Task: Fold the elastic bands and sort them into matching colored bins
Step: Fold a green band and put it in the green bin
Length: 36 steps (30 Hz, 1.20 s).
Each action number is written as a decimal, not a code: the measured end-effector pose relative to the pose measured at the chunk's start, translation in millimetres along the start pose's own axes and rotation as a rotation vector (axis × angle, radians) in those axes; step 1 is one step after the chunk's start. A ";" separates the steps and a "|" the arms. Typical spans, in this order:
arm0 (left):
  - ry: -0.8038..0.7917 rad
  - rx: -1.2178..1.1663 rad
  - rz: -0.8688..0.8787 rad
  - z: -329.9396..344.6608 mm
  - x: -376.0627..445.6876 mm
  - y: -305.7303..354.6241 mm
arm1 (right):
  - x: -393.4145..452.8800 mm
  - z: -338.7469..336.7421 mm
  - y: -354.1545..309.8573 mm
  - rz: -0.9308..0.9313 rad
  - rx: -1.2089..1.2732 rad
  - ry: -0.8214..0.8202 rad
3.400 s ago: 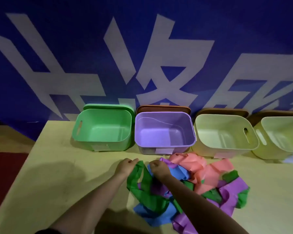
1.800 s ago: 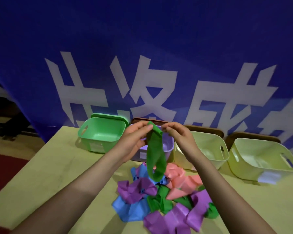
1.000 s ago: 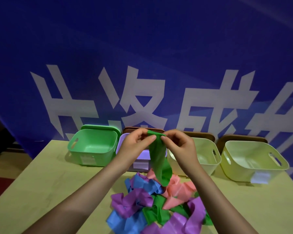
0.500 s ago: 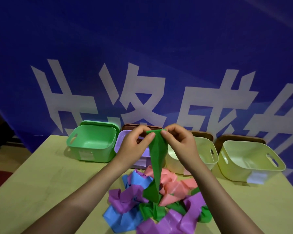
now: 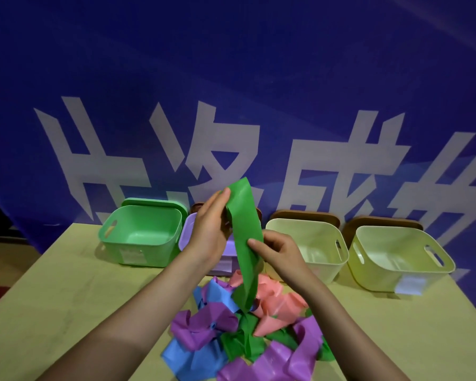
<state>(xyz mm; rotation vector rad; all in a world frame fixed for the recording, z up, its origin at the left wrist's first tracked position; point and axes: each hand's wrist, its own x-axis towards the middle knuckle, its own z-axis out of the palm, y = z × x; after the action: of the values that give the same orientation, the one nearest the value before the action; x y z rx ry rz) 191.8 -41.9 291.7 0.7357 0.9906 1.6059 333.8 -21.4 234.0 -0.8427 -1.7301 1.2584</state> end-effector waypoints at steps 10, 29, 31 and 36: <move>-0.108 -0.048 -0.134 -6.4 -1.7 -8.0 | 4.6 2.9 0.3 -0.010 -0.040 0.040; 0.031 -0.018 0.046 -37.3 15.4 10.8 | -26.6 2.4 61.8 -0.015 -0.596 -0.278; 0.064 -0.001 0.049 -44.4 19.4 10.0 | -28.7 4.7 63.4 -0.156 -0.643 -0.272; 0.179 0.056 0.001 -58.0 27.6 0.7 | -35.0 9.3 49.2 -0.437 -0.734 -0.143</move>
<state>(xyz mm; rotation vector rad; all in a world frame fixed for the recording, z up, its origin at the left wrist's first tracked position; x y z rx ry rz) 135.1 -28.7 264.6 0.6386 1.1686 1.6726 343.5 -41.9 177.2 -0.7103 -2.3774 0.3855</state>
